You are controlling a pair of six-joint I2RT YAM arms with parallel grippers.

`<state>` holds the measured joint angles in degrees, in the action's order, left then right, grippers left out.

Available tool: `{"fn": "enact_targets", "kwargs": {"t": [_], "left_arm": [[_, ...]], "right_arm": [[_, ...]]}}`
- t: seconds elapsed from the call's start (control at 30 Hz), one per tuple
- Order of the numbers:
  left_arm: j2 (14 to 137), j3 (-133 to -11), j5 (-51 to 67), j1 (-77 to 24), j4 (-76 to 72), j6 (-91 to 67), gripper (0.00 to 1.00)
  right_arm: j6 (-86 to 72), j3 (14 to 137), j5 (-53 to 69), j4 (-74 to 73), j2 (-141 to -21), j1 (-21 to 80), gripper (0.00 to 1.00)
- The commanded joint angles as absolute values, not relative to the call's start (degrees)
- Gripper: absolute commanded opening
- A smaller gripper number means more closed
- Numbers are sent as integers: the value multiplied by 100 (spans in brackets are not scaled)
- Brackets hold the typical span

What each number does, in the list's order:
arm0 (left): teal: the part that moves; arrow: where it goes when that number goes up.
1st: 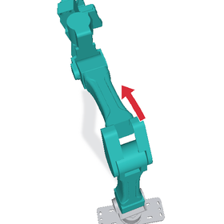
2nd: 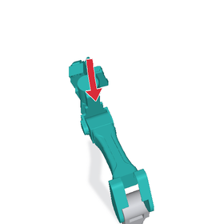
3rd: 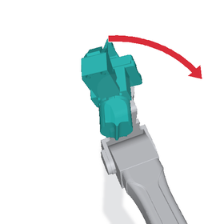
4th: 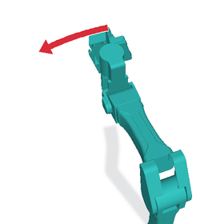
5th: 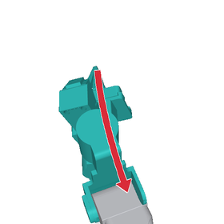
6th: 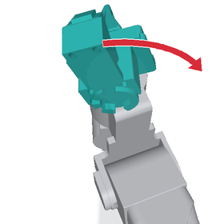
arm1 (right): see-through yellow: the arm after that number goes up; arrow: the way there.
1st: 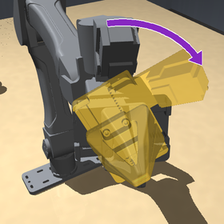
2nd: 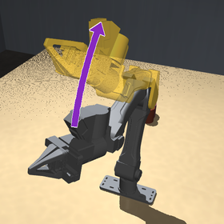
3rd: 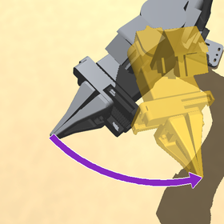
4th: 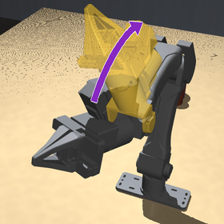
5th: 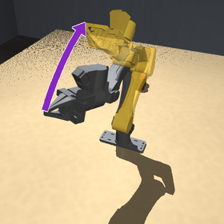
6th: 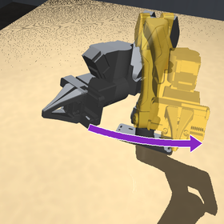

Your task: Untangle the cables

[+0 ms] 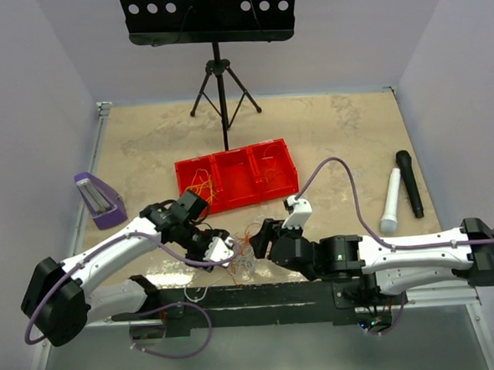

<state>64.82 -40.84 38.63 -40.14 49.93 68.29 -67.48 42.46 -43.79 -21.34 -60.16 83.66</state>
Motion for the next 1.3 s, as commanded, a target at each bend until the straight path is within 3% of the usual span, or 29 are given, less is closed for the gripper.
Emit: {"fn": "enact_targets", "kwargs": {"t": [0.0, 0.03, 0.1, 0.3, 0.6, 1.03, 1.17, 1.27], "left_arm": [[6618, -3929, 3806, -4017, 4404, 7075, 56], [6583, -3859, 3736, -4025, 4369, 7154, 48], [6496, -3832, 3665, -4017, 4220, 7015, 44], [6346, -4086, 3630, -3920, 3955, 6258, 53], [6153, -4631, 3982, -3024, 3902, 5318, 51], [5625, -5220, 3999, -2971, 3841, 4641, 51], [5555, -5335, 4069, -2979, 3771, 4456, 50], [5546, -5300, 4227, -2971, 3525, 4062, 50]], "right_arm": [[-6829, 4421, -4255, -1960, -6196, 8358, 67], [-6794, 4377, -4184, -1890, -6240, 8358, 66], [-6672, 4263, -3974, -1697, -6319, 8358, 66], [-6030, 4131, -3236, -801, -6819, 8350, 62], [-5291, 4324, -2443, -290, -7716, 8350, 48], [-5300, 4386, -2355, 176, -8578, 8007, 44], [-5326, 4482, -2505, 237, -8605, 7989, 26], [-5152, 4657, -2680, 132, -8438, 7989, 3]]}}
